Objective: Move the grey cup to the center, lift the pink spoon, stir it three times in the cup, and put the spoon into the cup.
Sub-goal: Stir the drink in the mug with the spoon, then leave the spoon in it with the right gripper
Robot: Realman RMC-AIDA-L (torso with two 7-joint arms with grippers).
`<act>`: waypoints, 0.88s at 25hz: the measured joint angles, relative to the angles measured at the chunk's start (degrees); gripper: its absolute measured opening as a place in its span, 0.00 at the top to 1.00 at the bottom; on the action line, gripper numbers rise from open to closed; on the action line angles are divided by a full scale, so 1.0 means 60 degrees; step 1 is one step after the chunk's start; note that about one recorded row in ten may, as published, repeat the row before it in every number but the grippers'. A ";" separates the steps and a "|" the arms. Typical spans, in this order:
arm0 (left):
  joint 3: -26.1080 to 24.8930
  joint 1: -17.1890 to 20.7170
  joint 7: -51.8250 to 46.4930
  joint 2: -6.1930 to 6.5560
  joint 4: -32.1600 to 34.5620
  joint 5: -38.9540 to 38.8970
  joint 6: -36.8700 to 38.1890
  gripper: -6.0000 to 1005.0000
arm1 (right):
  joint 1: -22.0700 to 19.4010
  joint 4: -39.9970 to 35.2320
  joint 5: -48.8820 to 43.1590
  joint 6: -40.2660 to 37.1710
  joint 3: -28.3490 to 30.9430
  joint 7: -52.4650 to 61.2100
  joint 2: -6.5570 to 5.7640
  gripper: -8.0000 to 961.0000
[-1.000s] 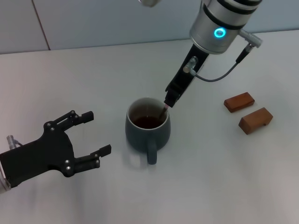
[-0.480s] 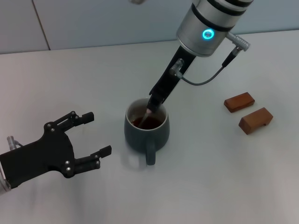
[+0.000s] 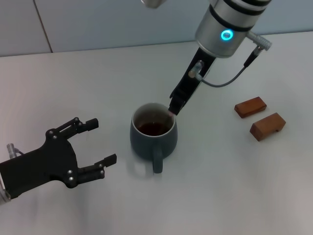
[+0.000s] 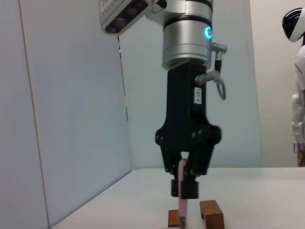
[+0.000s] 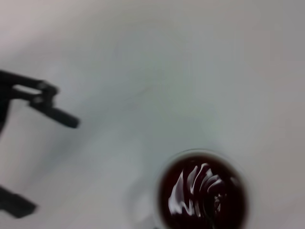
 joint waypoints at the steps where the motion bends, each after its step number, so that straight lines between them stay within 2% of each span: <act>1: 0.0000 0.0000 0.0000 0.0000 0.0000 0.0000 0.0000 0.14 | 0.0000 0.0000 0.0000 0.0000 0.0000 0.0000 0.0000 0.75; 7: 0.0061 -0.0002 0.0001 -0.0001 -0.0001 -0.0037 0.0001 0.14 | 0.0060 0.0006 0.0603 0.0132 -0.0083 -0.0006 0.0024 0.74; 14: 0.0060 0.0049 0.0086 0.0000 -0.0023 -0.0046 0.0013 0.14 | 0.0057 0.0032 -0.0346 0.0809 -0.0109 0.0014 0.0009 0.73; 22: 0.0060 0.0063 0.0113 -0.0001 -0.0053 -0.0039 0.0013 0.14 | 0.0072 0.0031 -0.0243 0.0137 -0.0129 -0.0025 0.0017 0.72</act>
